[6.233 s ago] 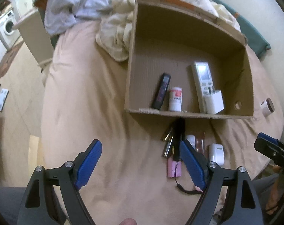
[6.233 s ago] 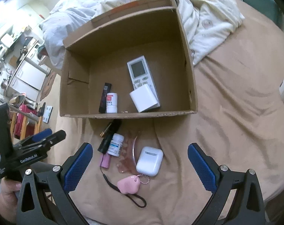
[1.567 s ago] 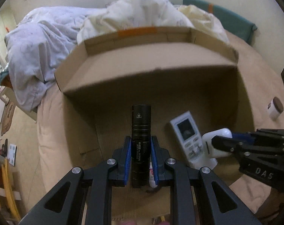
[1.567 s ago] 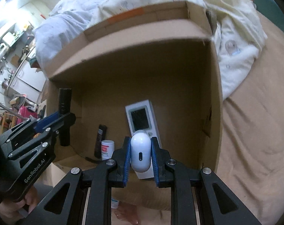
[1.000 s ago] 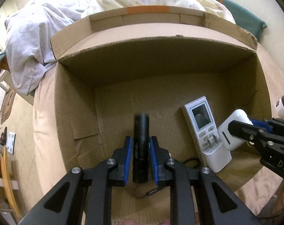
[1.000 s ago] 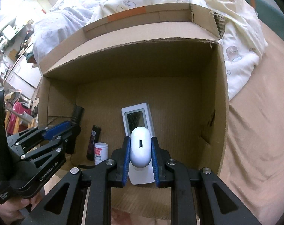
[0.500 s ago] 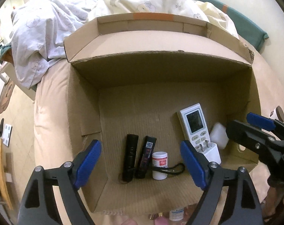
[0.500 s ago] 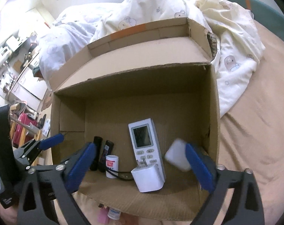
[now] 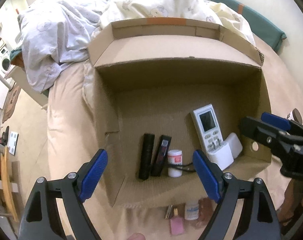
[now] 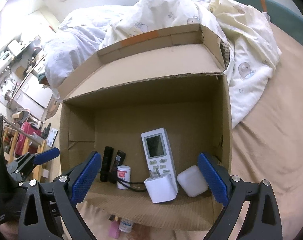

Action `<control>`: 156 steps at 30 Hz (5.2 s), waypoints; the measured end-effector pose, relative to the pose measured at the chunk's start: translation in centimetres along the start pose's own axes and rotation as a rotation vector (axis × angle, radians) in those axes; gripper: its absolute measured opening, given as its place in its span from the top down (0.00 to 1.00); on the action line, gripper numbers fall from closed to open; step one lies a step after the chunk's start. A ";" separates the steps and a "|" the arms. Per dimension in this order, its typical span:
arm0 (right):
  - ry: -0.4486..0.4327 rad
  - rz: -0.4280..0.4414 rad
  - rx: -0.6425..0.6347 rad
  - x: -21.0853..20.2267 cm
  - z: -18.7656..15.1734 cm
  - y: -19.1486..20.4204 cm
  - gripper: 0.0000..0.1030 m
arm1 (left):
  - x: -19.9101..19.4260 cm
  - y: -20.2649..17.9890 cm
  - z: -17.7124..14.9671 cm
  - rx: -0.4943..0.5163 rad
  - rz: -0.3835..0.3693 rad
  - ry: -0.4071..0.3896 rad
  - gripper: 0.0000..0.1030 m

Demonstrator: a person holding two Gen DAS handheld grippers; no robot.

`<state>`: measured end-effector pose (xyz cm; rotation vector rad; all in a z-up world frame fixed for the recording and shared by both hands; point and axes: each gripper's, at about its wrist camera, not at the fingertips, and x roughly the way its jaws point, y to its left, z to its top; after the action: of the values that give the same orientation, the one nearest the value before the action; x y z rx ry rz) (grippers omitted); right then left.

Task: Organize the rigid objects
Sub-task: 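Open both tools to release the flashlight and earbud case, then withdraw, then grasp the pink keychain with the right tool, then grasp the pink perfume bottle with the left tool, then carry the perfume bottle and pink keychain into the box with both tools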

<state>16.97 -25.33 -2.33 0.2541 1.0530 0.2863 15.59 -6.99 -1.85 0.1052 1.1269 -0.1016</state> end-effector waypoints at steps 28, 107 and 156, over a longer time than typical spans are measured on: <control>0.135 -0.012 -0.026 -3.9 -9.1 1.3 0.00 | -1.9 3.8 -9.0 -0.052 -0.009 0.045 0.17; 0.079 0.005 -0.025 -5.0 -9.8 0.2 0.44 | 6.2 -3.3 -13.9 0.099 -0.144 0.334 0.78; -0.125 0.196 -0.084 -6.9 0.8 3.1 0.44 | -0.3 -0.4 -0.2 0.063 -0.033 0.000 0.78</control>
<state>14.14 -24.93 4.76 0.2960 0.8918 0.4844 15.25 -7.38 -1.63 0.1424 1.1255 -0.1663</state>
